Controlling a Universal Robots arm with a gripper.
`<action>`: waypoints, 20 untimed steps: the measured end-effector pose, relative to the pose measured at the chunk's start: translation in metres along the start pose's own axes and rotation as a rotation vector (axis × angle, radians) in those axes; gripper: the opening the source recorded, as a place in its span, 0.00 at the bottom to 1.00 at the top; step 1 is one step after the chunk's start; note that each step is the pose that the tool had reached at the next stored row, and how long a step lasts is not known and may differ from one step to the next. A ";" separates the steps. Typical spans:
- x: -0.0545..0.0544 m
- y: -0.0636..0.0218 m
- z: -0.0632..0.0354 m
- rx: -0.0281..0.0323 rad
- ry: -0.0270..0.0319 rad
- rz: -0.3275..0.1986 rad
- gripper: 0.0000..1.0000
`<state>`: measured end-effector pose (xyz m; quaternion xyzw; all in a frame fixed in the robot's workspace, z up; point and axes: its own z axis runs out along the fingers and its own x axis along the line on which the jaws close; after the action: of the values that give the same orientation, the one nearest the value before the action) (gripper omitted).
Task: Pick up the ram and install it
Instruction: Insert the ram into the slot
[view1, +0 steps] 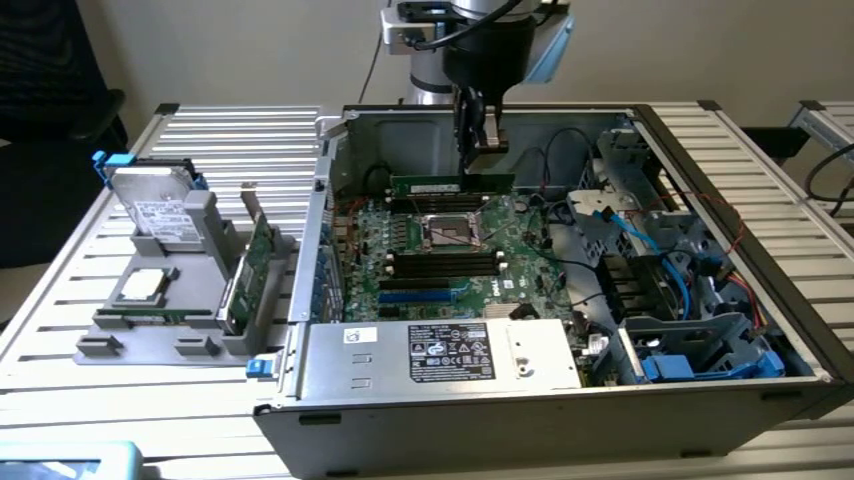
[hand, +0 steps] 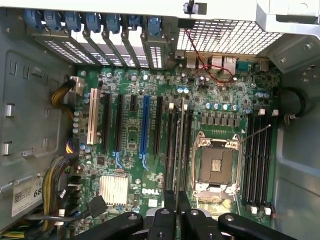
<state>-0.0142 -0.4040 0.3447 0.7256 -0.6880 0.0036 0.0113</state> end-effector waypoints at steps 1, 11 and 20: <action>-0.001 -0.0001 0.0015 0.0000 0.0009 0.000 0.14; -0.011 -0.0008 0.0139 0.0007 0.0086 0.000 0.14; -0.011 -0.0009 0.0266 0.0006 0.0088 0.001 0.14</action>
<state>-0.0142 -0.3933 0.3179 0.7252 -0.6884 0.0070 0.0141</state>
